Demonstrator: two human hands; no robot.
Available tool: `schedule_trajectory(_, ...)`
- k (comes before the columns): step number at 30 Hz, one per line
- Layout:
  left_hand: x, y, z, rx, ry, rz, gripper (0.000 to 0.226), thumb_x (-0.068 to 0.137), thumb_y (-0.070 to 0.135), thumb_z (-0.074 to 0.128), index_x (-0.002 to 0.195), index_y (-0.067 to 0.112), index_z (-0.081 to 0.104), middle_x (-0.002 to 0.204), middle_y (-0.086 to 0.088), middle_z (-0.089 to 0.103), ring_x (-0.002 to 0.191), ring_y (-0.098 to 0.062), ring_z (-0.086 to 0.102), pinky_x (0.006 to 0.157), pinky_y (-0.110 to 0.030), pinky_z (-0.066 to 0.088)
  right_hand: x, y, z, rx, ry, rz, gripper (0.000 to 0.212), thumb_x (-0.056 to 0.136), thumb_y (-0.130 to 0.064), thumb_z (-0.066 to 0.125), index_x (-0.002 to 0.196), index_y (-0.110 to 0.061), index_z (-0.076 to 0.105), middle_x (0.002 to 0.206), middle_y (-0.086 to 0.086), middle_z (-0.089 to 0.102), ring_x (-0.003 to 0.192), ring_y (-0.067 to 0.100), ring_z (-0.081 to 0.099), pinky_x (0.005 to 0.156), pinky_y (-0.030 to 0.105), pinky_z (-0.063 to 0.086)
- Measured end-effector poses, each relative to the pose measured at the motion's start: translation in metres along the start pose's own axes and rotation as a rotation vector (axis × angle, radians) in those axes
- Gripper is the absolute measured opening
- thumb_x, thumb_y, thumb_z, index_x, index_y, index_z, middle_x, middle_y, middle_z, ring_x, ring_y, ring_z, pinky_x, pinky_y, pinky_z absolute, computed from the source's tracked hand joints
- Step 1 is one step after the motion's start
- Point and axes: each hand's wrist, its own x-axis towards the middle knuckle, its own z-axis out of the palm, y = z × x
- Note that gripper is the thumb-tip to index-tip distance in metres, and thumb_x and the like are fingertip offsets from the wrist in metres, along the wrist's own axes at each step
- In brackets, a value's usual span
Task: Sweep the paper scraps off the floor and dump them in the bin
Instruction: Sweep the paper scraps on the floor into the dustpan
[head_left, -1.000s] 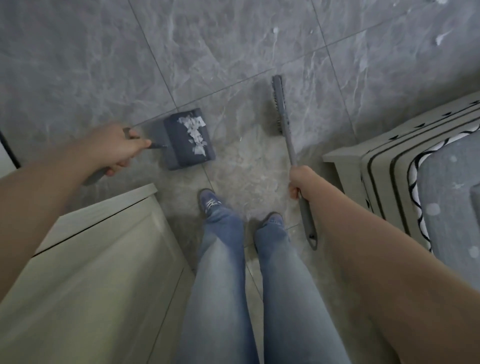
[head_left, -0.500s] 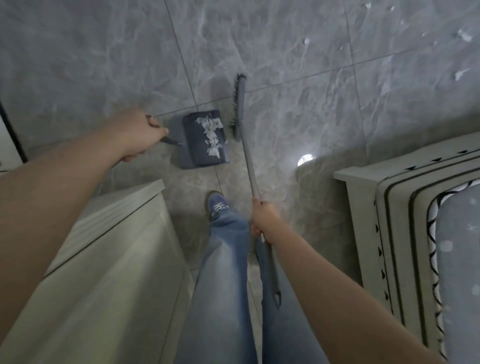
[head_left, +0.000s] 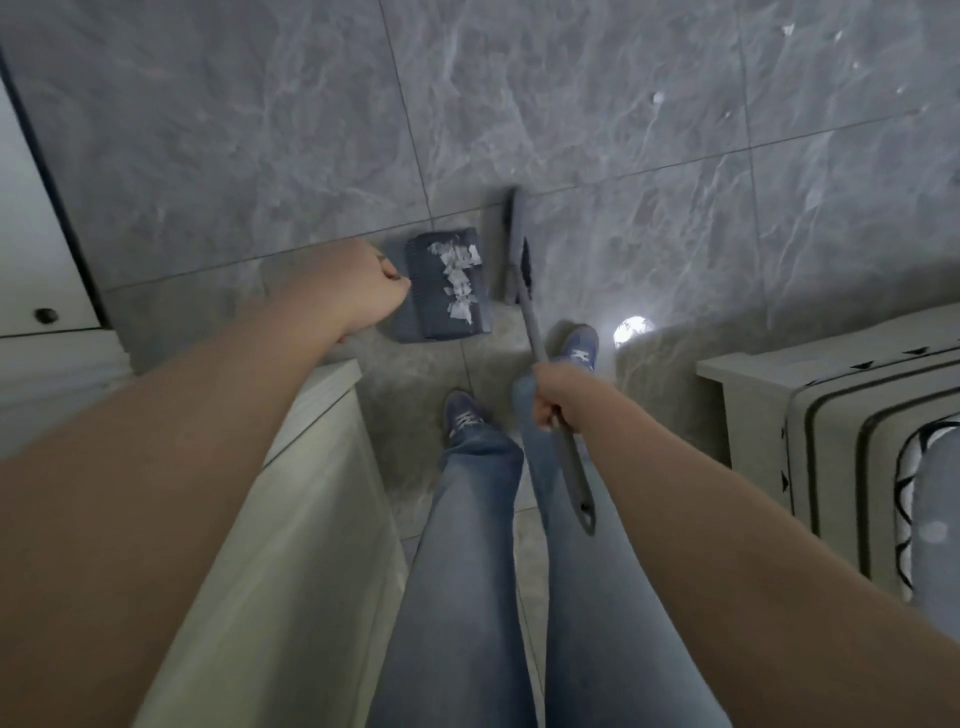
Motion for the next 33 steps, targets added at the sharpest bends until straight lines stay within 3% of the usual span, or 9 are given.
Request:
schedule_trajectory(4,0.000,-0.004,0.000,-0.035,0.006,0.000,0.035,0.097,0.030,0.053,0.095,-0.002,0.068,0.063,-0.012,0.052,0.047,-0.022,0.046,0.048,-0.025,0.038,-0.013,0.010,0.027,0.067,0.008,-0.059,0.038,0.099,-0.032,0.035,0.065,-0.015,0.037,0.063,0.006,0.041,0.051,0.019,0.039,0.045,0.030,0.036)
schedule_trajectory(7,-0.003,-0.001,-0.002,-0.005,0.006,0.009,0.024,0.097,0.028,0.054,0.081,0.012,0.059,0.069,-0.014,0.047,0.050,-0.020,0.041,0.048,-0.025,0.033,-0.024,0.016,0.019,0.094,0.022,-0.073,0.039,0.100,-0.032,0.034,0.065,-0.015,0.038,0.062,0.006,0.041,0.050,0.018,0.039,0.045,0.029,0.034)
schedule_trajectory(12,-0.004,-0.001,-0.011,-0.050,-0.020,-0.004,0.020,0.098,0.027,0.055,0.082,0.015,0.055,0.066,-0.013,0.042,0.050,-0.019,0.037,0.045,-0.025,0.033,-0.023,0.015,-0.033,0.213,0.073,-0.046,0.032,0.100,-0.030,0.038,0.072,-0.014,0.040,0.058,0.005,0.032,0.039,0.015,0.032,0.036,0.019,0.026)
schedule_trajectory(17,-0.003,-0.005,-0.019,-0.071,-0.015,-0.056,0.031,0.094,0.043,0.057,0.083,0.015,0.066,0.072,-0.011,0.062,0.066,-0.028,0.059,0.054,-0.028,0.041,-0.015,-0.013,-0.107,0.003,0.131,-0.080,0.035,0.098,-0.030,0.041,0.066,-0.015,0.042,0.058,0.005,0.042,0.045,0.017,0.039,0.043,0.024,0.033)
schedule_trajectory(22,0.020,0.027,-0.031,-0.246,0.033,-0.101,0.026,0.096,0.043,0.056,0.087,0.020,0.064,0.061,-0.007,0.054,0.050,-0.019,0.048,0.048,-0.024,0.036,0.007,-0.068,-0.169,-0.122,0.224,-0.137,0.034,0.098,-0.022,0.041,0.065,-0.015,0.041,0.062,0.006,0.045,0.051,0.018,0.043,0.049,0.028,0.038)
schedule_trajectory(26,0.061,0.057,-0.051,-0.252,0.049,-0.086,0.027,0.094,0.045,0.057,0.074,0.027,0.057,0.055,-0.010,0.050,0.044,-0.022,0.043,0.045,-0.025,0.036,0.015,-0.124,-0.199,-0.185,0.279,-0.139,0.035,0.097,-0.009,0.034,0.062,-0.012,0.036,0.065,0.007,0.044,0.054,0.017,0.043,0.046,0.025,0.040)
schedule_trajectory(29,0.089,0.077,-0.065,-0.231,0.067,-0.086,0.034,0.094,0.044,0.057,0.066,0.025,0.052,0.054,-0.011,0.048,0.043,-0.023,0.043,0.044,-0.025,0.035,0.011,-0.145,-0.194,-0.262,0.189,-0.103,0.037,0.097,-0.007,0.032,0.061,-0.012,0.033,0.065,0.005,0.042,0.054,0.014,0.041,0.034,0.016,0.038)
schedule_trajectory(33,0.106,0.117,-0.086,-0.169,0.067,-0.066,0.032,0.096,0.044,0.054,0.068,0.029,0.053,0.057,-0.013,0.052,0.042,-0.024,0.044,0.044,-0.025,0.036,0.011,-0.139,-0.190,-0.541,0.010,-0.134,0.036,0.099,-0.012,0.036,0.063,-0.014,0.036,0.064,0.006,0.046,0.053,0.017,0.045,0.049,0.025,0.039)
